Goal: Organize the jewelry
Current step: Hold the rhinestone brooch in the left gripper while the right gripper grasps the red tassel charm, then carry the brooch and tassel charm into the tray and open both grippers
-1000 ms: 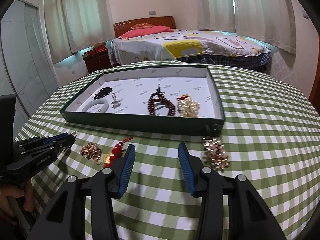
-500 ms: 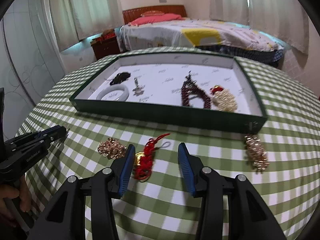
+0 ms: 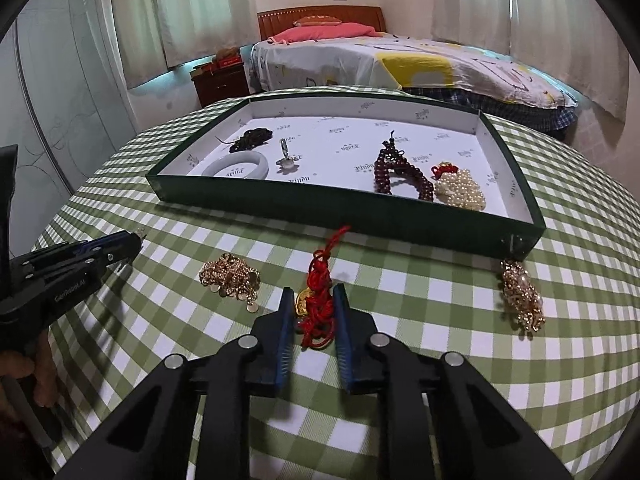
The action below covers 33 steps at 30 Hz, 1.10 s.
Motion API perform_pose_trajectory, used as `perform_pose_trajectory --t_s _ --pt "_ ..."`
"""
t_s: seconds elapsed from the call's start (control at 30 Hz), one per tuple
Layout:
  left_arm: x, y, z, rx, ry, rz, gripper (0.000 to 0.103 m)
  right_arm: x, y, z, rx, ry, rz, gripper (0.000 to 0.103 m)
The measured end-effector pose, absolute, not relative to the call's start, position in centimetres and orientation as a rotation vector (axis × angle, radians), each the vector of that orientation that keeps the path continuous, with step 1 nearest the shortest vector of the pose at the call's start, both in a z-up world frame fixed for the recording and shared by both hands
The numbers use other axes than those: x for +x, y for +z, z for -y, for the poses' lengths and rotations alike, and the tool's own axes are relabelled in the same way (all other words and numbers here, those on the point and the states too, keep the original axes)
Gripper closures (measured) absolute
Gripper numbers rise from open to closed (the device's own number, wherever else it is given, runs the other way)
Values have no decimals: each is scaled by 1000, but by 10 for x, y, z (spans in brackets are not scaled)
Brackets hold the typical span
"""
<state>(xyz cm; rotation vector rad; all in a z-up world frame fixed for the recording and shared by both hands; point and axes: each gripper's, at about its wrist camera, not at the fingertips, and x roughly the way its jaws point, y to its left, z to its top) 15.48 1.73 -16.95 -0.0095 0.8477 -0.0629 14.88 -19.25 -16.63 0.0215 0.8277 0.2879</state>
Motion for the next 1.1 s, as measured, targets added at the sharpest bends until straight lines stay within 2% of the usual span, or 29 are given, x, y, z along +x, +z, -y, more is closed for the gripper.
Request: perform_pose_trajectory --t_s 0.13,0.2,1.1 --pt "155 -170 -17 -10 -63 -846 91 146 -166 197 33 278 -815 84" --pt "155 -170 -17 -10 -63 -845 91 145 -164 200 39 273 -807 90" --pt "149 -155 -9 -7 -82 -808 91 141 -144 218 72 248 -718 91"
